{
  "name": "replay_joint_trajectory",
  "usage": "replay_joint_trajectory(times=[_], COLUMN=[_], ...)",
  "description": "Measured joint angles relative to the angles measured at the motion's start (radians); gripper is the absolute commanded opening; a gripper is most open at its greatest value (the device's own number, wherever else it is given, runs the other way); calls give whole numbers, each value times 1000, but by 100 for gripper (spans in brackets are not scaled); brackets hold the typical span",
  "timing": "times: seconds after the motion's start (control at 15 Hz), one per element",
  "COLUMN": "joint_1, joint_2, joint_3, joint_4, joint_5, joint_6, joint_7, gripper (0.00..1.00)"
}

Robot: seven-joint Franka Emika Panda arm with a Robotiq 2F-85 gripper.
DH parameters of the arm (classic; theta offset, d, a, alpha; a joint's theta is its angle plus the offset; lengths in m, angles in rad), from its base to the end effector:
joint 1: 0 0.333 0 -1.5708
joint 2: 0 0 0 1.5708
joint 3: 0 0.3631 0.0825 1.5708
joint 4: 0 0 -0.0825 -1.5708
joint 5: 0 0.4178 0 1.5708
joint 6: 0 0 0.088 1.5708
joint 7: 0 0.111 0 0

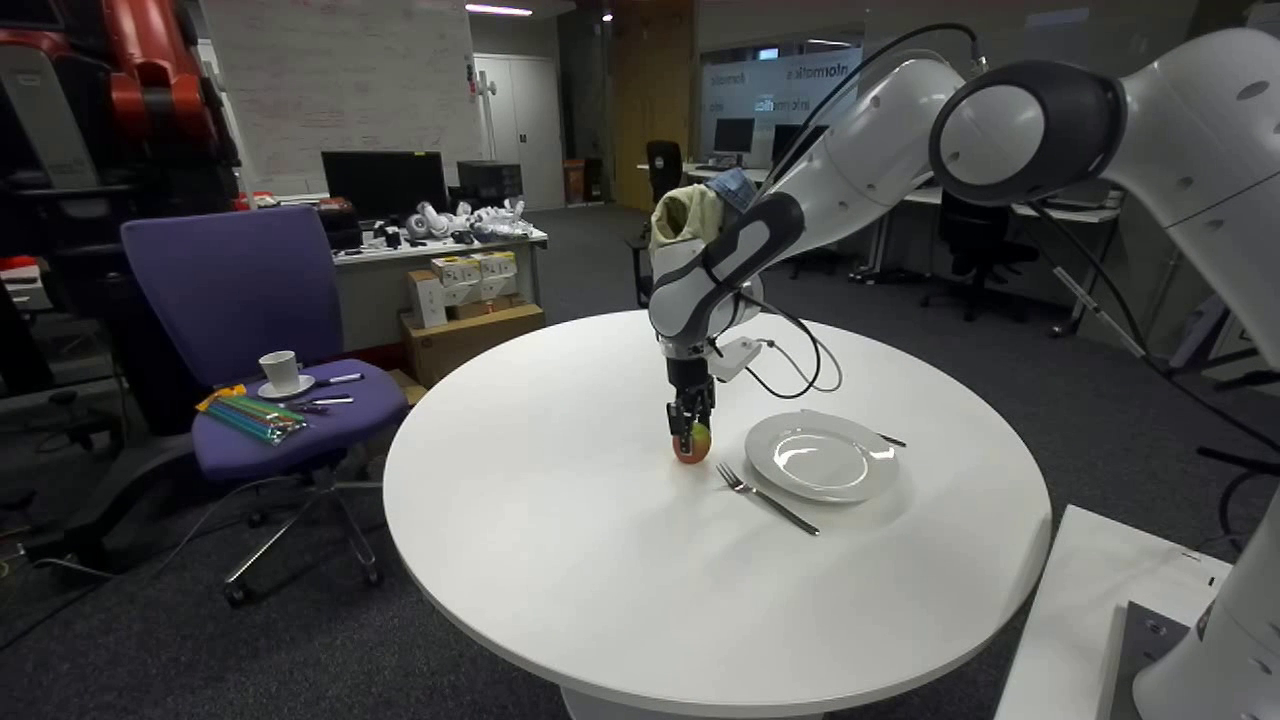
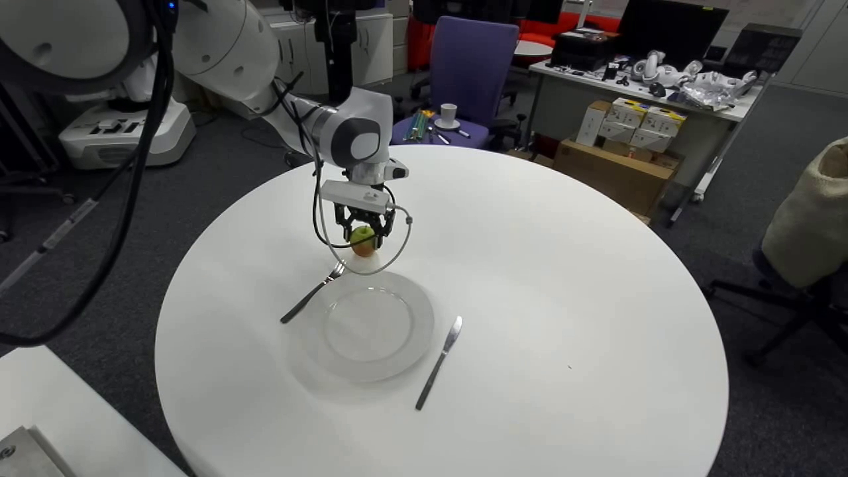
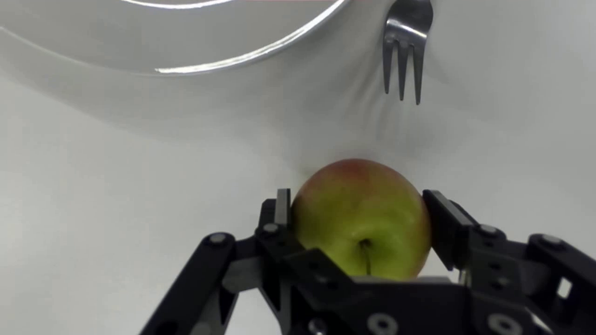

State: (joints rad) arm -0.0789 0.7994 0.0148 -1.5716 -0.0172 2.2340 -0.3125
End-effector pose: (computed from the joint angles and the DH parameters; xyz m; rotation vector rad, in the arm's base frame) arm 0.7384 -0.0495 0.1627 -3.0853 -0.3973 0.2100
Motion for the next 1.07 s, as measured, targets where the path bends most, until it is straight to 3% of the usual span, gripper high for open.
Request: replay_joint_trajectory(times=[0.67, 1.07], joint_1=[1, 0], joint_2=[13, 22], joint_3=[-3, -3], joint_4=[22, 28], joint_5=[-19, -19], joint_6=[5, 76], joint_7=[0, 0], gripper=[48, 48])
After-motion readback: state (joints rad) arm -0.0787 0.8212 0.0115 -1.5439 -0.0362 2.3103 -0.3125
